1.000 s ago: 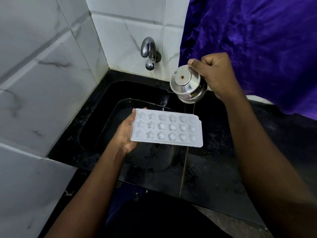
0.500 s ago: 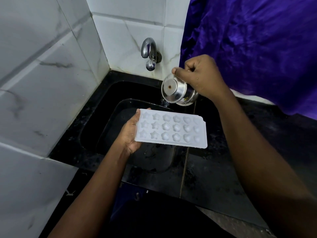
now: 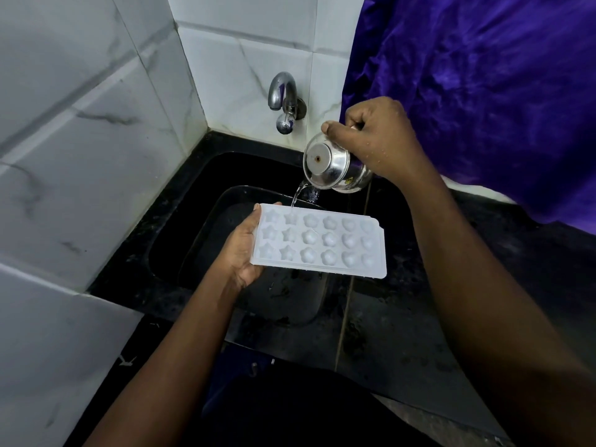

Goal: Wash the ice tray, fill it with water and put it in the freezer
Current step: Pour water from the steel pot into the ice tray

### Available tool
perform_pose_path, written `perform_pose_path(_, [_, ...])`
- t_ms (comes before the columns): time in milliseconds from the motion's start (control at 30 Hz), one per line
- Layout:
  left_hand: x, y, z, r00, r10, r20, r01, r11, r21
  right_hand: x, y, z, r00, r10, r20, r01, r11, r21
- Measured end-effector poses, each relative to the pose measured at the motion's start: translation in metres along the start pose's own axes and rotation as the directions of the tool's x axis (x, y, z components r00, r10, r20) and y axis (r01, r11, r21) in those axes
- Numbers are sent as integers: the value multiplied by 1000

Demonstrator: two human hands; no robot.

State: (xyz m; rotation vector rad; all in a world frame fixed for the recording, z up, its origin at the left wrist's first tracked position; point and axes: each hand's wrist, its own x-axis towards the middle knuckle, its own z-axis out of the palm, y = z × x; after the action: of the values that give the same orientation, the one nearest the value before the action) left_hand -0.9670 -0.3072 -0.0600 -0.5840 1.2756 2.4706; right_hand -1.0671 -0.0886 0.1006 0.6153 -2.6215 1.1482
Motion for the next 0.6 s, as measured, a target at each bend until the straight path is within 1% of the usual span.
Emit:
perform_pose_path(167, [0, 0, -2, 1000, 12, 3, -12, 1000, -1, 3, 0, -2, 1000, 2, -28, -1, 999, 38])
perform_pose_path(267, [0, 1, -2, 1000, 15, 11, -15, 1000, 7, 3, 7, -1, 998, 50, -26, -45, 983, 179])
perform_pose_path(367, [0, 1, -1, 1000, 12, 17, -12, 1000, 6, 2, 11, 2, 992, 124, -23, -107, 927, 360])
perform_pose_path(433, [-1, 2, 1, 1000, 11, 15, -11, 1000, 0, 2, 10, 3, 991, 131, -28, -108, 900, 423])
perform_pose_path(500, [-1, 1, 2, 1000, 8, 16, -8, 1000, -3, 3, 6, 4, 992, 117, -40, -89, 901, 426])
perform_pose_path(600, [-1, 0, 4, 1000, 5, 21, -5, 1000, -11, 7, -1, 4, 996, 67, -52, -43, 929, 368])
